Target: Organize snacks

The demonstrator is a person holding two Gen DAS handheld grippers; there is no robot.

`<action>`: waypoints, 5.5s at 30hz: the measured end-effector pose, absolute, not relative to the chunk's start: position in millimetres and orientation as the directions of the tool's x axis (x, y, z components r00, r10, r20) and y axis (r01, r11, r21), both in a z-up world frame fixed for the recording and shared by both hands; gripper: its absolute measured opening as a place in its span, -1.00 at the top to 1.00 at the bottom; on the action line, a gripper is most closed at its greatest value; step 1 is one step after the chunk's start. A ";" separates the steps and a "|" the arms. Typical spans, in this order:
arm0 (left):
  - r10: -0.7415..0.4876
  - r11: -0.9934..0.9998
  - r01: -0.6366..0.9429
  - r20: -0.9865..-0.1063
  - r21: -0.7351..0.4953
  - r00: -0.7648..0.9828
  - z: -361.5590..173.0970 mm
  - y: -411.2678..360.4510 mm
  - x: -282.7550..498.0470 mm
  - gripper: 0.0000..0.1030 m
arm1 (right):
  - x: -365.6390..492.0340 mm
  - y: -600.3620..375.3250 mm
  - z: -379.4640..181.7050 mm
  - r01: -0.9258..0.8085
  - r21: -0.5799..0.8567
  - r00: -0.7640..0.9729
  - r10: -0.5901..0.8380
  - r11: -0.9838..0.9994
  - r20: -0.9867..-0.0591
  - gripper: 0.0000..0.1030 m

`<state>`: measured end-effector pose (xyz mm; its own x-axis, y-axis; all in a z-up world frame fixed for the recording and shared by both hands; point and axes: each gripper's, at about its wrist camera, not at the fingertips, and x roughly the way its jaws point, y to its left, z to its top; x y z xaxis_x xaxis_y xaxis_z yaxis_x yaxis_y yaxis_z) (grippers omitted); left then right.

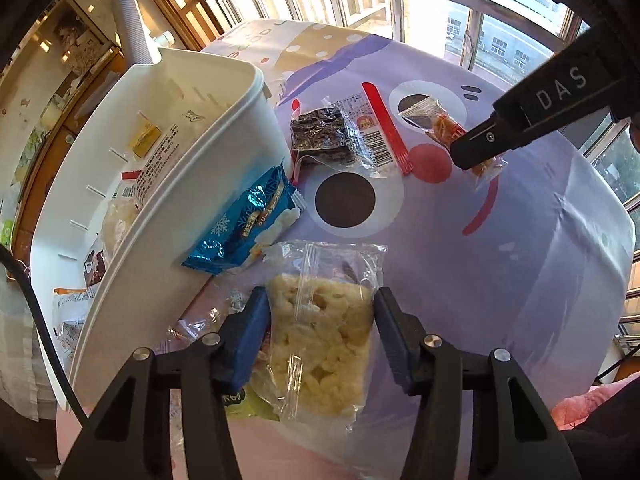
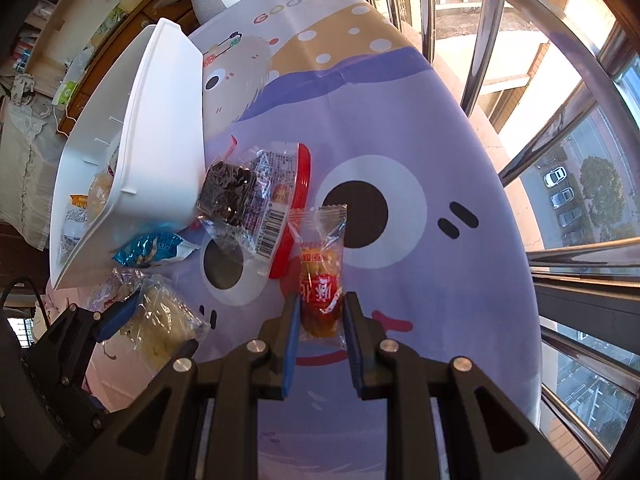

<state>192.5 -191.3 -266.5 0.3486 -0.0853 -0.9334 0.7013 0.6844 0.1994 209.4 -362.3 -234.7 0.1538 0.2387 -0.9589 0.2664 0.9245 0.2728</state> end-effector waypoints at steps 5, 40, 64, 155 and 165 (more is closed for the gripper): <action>-0.096 0.707 0.685 -0.935 0.178 0.342 -256.8 -189.2 178.3 0.10 | 190.7 -360.8 -230.5 0.263 0.292 0.147 0.261 0.920 -0.954 0.59; -0.264 0.912 0.369 -0.946 -0.181 0.189 -230.9 -115.1 149.8 0.07 | 133.7 -332.5 -172.8 0.098 0.340 0.203 0.315 0.935 -0.927 0.59; -0.174 0.891 0.438 -0.981 -0.122 0.081 -290.6 -152.7 161.7 -0.07 | 140.0 -333.1 -159.1 0.109 0.315 0.204 0.289 0.943 -0.935 0.58; -0.141 0.989 0.010 -0.905 -0.150 0.400 -95.5 20.7 196.8 -0.52 | 227.9 -251.6 -84.6 0.003 0.437 0.228 0.425 0.899 -0.876 -0.17; -0.102 0.985 -0.097 -0.930 -0.145 0.353 -119.9 33.8 154.9 -0.56 | 188.3 -235.8 -119.2 -0.090 0.412 0.157 0.422 0.907 -0.893 -0.25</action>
